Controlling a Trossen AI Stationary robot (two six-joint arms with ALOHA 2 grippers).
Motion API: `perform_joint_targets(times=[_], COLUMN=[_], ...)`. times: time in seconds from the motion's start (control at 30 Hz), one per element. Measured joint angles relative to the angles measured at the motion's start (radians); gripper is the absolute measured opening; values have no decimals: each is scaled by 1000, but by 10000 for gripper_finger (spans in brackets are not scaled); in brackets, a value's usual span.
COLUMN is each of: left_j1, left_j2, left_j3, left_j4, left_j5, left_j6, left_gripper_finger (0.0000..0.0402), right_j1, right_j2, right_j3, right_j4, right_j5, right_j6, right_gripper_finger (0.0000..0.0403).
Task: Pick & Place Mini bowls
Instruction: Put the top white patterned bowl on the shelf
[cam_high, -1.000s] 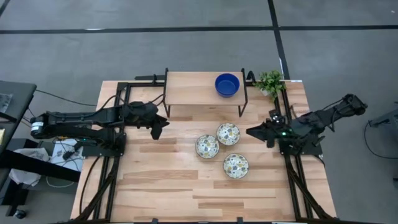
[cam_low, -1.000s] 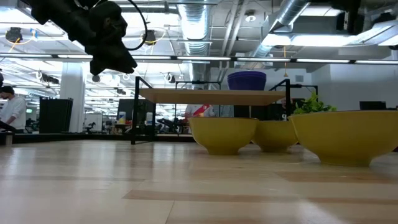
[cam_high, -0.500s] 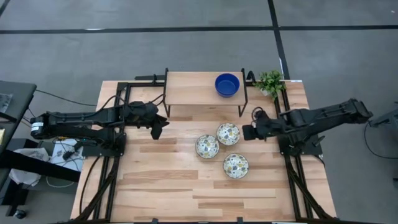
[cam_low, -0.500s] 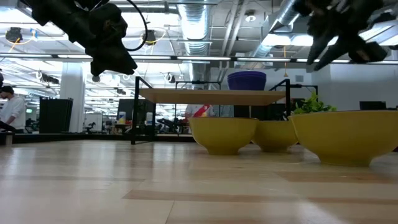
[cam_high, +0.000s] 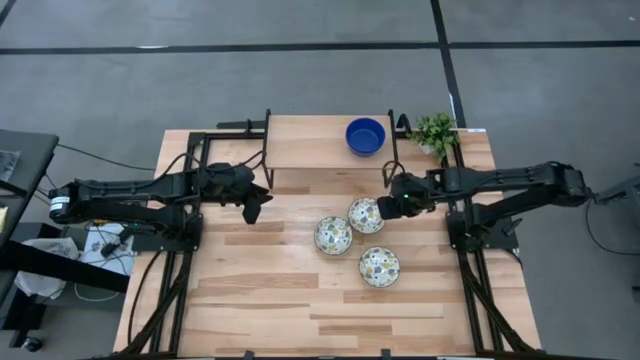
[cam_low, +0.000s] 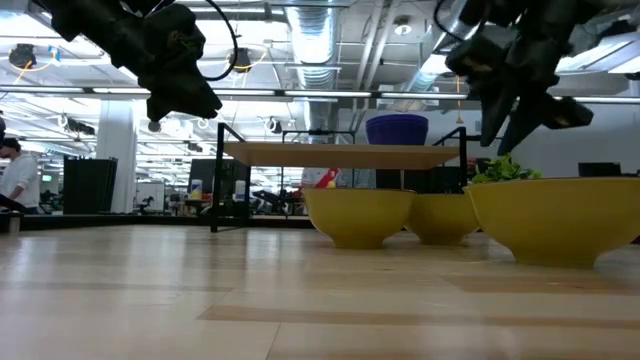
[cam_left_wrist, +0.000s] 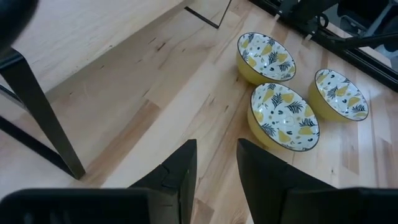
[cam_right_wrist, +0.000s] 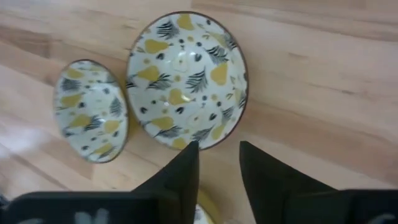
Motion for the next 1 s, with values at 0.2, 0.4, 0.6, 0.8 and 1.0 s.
perform_joint_targets(times=[0.2, 0.4, 0.6, 0.8, 1.0], left_j1=[0, 0, 0, 0, 0], left_j2=[0, 0, 0, 0, 1], left_j3=[0, 0, 0, 0, 0], left_j4=[1, 5, 7, 7, 7], left_j5=[0, 0, 0, 0, 0], left_j6=[0, 0, 0, 0, 0], left_gripper_finger=[112, 112, 112, 112, 112], right_j1=[-38, -66, -98, -128, -151], right_j2=[78, 133, 174, 214, 224], right_j3=[0, 0, 0, 0, 0], right_j4=[3, 5, 34, 45, 61], right_j5=[-6, -16, -32, -34, -34], right_j6=[-51, -73, -109, -135, -140], right_gripper_finger=[159, 196, 203, 197, 199])
